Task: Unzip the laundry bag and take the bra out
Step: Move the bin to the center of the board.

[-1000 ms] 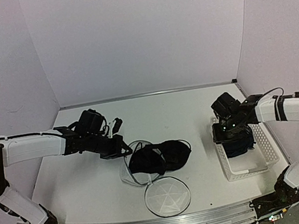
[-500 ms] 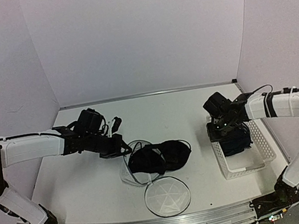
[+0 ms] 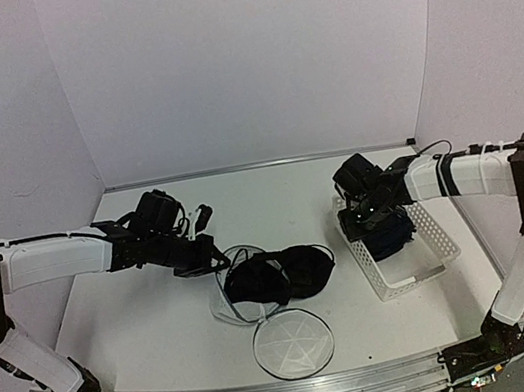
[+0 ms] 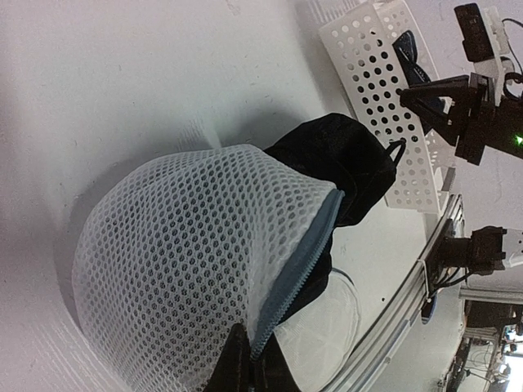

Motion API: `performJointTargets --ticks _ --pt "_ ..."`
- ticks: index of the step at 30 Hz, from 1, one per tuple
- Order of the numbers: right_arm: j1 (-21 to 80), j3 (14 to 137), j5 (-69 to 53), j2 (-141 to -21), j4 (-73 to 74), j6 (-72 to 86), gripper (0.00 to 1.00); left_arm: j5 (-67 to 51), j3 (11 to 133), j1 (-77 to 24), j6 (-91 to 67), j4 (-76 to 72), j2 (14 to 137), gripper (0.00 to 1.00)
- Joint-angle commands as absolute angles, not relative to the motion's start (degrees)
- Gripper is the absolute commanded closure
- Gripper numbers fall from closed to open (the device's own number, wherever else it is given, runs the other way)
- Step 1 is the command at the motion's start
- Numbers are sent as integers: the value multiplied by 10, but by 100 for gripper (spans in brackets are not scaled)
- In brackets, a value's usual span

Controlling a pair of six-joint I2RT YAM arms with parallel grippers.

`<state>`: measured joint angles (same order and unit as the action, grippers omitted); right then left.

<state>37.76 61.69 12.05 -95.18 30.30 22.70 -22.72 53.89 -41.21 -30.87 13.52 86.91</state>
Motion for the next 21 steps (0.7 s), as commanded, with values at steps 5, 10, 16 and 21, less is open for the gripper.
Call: performJointTargets --ticks 5,10,16,21 --pt "400 728 59 -1029 249 112 100 -218 538 -414 -300 130 843 100" --pt "408 784 44 -1082 263 63 100 -216 540 -414 -300 133 840 100" --pt "408 824 51 -1112 271 43 89 -213 543 -414 -301 142 836 100" --pt "408 821 49 -1084 273 58 67 -209 538 -414 -301 152 832 100"
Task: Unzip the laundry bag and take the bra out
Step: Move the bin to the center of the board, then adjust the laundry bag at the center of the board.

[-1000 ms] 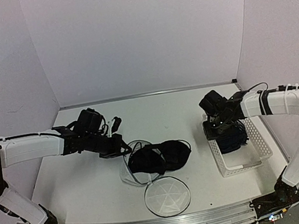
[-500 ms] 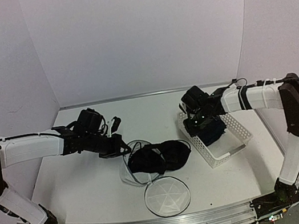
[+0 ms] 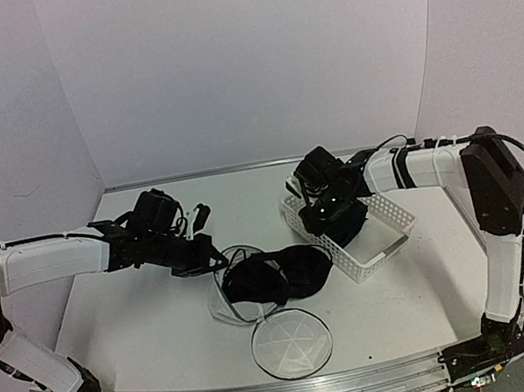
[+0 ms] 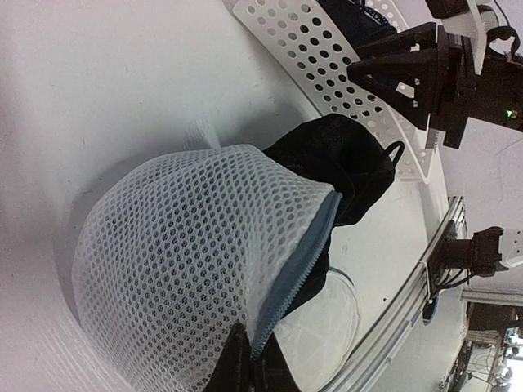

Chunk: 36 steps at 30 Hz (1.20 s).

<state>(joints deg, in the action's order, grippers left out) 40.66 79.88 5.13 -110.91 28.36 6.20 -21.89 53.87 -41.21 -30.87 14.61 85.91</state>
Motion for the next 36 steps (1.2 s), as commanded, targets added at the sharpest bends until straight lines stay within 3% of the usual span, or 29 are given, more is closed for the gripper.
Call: performJointTargets --ticks 1,11,19,36 --pt "408 820 49 -1076 275 65 65 -208 535 -414 -301 154 830 100" --pt "425 760 -31 -942 280 136 56 -205 502 -414 -310 162 816 100" --pt "460 657 -43 -883 253 208 42 -193 479 -414 -318 172 796 100" --pt "466 655 -28 -1006 177 284 38 -189 474 -414 -327 185 778 100"
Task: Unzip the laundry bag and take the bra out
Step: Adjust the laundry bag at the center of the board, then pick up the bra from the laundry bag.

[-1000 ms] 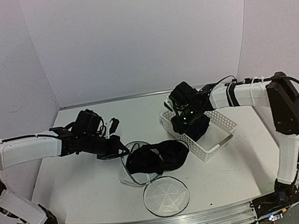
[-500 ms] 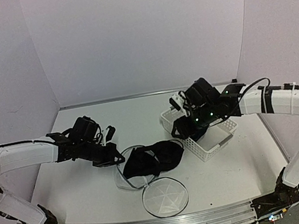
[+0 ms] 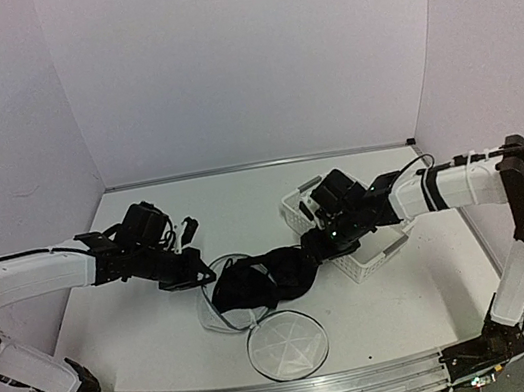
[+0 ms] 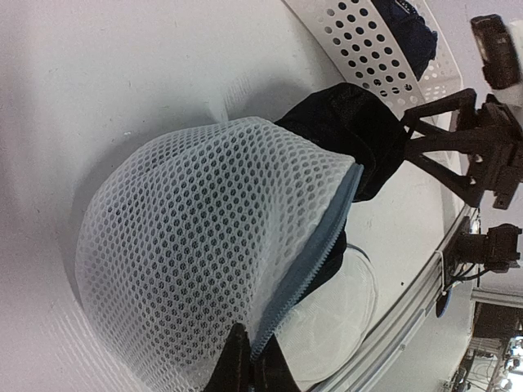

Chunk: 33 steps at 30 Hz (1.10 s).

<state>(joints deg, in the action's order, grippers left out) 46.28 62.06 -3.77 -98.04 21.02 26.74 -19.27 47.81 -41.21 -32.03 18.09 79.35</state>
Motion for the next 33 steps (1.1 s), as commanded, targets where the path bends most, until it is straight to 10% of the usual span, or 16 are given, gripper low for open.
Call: performJointTargets --ticks 1,5,14,33 --pt "465 660 -28 -1015 175 284 38 -189 473 -414 -327 184 777 100" --pt "466 676 -28 -1041 169 284 43 -188 472 -414 -326 184 774 100" --pt "475 671 -30 -1020 164 282 100 -187 472 -414 -325 185 774 100" --pt "533 643 62 -816 200 271 100 -178 484 -414 -331 185 772 100"
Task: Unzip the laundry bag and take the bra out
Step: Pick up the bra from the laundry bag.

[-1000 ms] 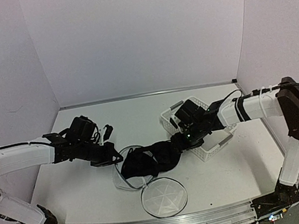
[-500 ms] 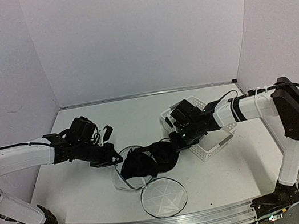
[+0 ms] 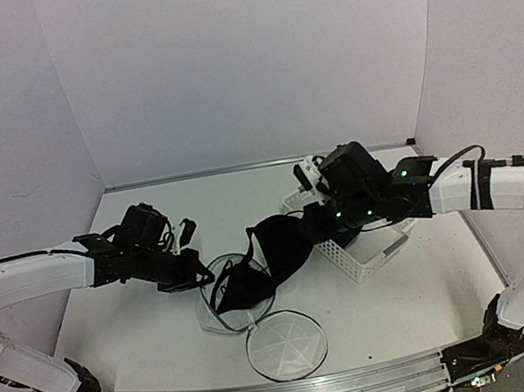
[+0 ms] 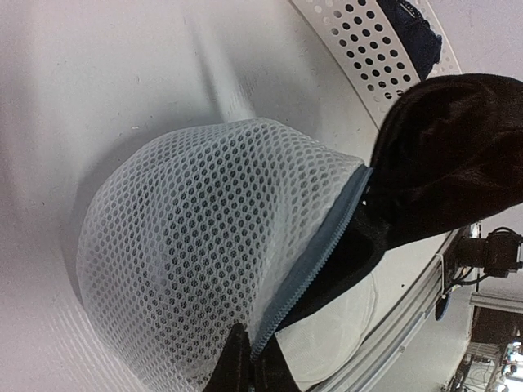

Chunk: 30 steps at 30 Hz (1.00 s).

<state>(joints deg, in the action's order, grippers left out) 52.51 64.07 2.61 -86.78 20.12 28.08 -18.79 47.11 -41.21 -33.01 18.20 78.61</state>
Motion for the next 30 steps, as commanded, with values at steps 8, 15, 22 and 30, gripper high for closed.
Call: performJointTargets --ticks 8,15,22,30 --pt "547 669 82 -748 200 265 100 -174 500 -414 -326 185 788 100" --pt "548 685 97 -709 181 265 100 -175 516 -414 -323 175 822 100" --pt "548 695 43 -684 142 248 100 -186 539 -414 -318 163 857 100" --pt "548 731 98 -653 135 236 100 -200 556 -414 -315 155 882 100"
